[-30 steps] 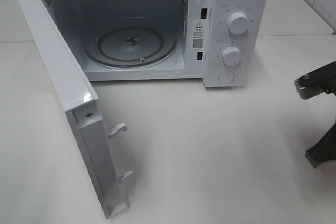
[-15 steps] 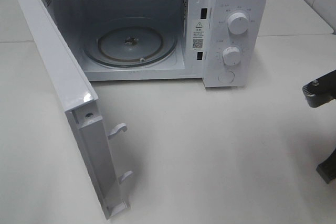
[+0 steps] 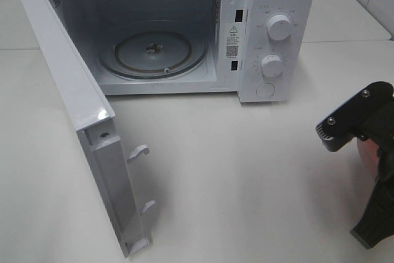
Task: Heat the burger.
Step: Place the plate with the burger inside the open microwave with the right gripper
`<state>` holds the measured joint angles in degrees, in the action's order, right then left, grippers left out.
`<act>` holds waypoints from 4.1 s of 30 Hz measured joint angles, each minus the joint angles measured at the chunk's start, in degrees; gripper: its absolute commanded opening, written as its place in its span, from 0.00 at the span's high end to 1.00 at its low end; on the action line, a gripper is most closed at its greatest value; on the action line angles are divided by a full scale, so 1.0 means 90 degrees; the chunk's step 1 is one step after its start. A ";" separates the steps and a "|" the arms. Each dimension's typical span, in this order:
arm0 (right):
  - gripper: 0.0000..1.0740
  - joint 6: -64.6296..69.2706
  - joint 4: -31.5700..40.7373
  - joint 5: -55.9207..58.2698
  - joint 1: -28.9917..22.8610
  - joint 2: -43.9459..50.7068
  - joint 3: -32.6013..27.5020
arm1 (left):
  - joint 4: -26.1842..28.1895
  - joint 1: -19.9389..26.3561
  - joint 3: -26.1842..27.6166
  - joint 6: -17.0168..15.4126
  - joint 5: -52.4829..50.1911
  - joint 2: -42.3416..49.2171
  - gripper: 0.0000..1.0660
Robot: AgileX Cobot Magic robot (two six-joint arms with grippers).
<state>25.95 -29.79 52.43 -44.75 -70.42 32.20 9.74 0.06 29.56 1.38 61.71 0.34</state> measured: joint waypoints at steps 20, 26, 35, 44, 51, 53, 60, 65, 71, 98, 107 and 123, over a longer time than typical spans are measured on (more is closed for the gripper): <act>1.00 -0.0668 -0.0267 0.0051 -0.1178 0.0000 0.0000 | 0.0000 0.0000 0.0000 0.0000 0.0000 0.0000 0.06; 1.00 -0.1445 -0.0662 -0.0369 -0.1178 0.0000 0.0000 | 0.0000 0.0000 0.0000 0.0000 0.0000 0.0000 0.06; 0.99 -0.2445 -0.0904 -0.0923 -0.1178 0.0000 0.0000 | 0.0000 0.0000 0.0000 0.0000 0.0000 0.0000 0.06; 0.99 -0.3902 -0.0961 -0.1426 -0.1178 0.0000 -0.0019 | 0.0000 0.0000 0.0000 0.0000 0.0000 0.0000 0.06; 0.99 -0.5029 -0.0987 -0.2075 -0.1178 0.0000 -0.0019 | 0.0000 0.0000 0.0000 0.0000 0.0000 0.0000 0.06; 0.99 -0.5278 -0.0987 -0.2298 -0.1140 -0.0006 -0.0019 | 0.0000 0.0000 0.0000 0.0000 0.0000 0.0000 0.06; 0.99 -0.6086 -0.0904 -0.2935 -0.0745 -0.0006 -0.0019 | 0.0000 0.0000 0.0000 0.0000 0.0000 0.0000 0.06; 0.99 -0.7028 -0.0535 -0.3406 -0.0427 -0.0057 -0.0019 | 0.0000 0.0000 0.0000 0.0000 0.0000 0.0000 0.06; 1.00 -0.8454 0.0191 -0.3794 0.0000 -0.0376 -0.0019 | 0.0000 0.0000 0.0000 0.0000 0.0000 0.0000 0.06; 1.00 -1.0415 0.1802 -0.4291 0.0306 -0.2012 0.1305 | 0.0000 0.0000 0.0000 0.0000 0.0000 0.0000 0.06; 1.00 -1.0536 0.1910 -0.4163 0.0306 -0.2553 0.1903 | 0.0000 0.0000 0.0000 0.0000 0.0000 0.0000 0.06; 1.00 -1.0702 0.2044 -0.3699 0.0306 -0.3425 0.3139 | 0.0000 0.0000 0.0000 0.0000 0.0000 0.0000 0.06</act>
<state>-70.36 -11.40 19.14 -42.00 -101.24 60.45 9.74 0.06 29.56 1.38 61.71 0.34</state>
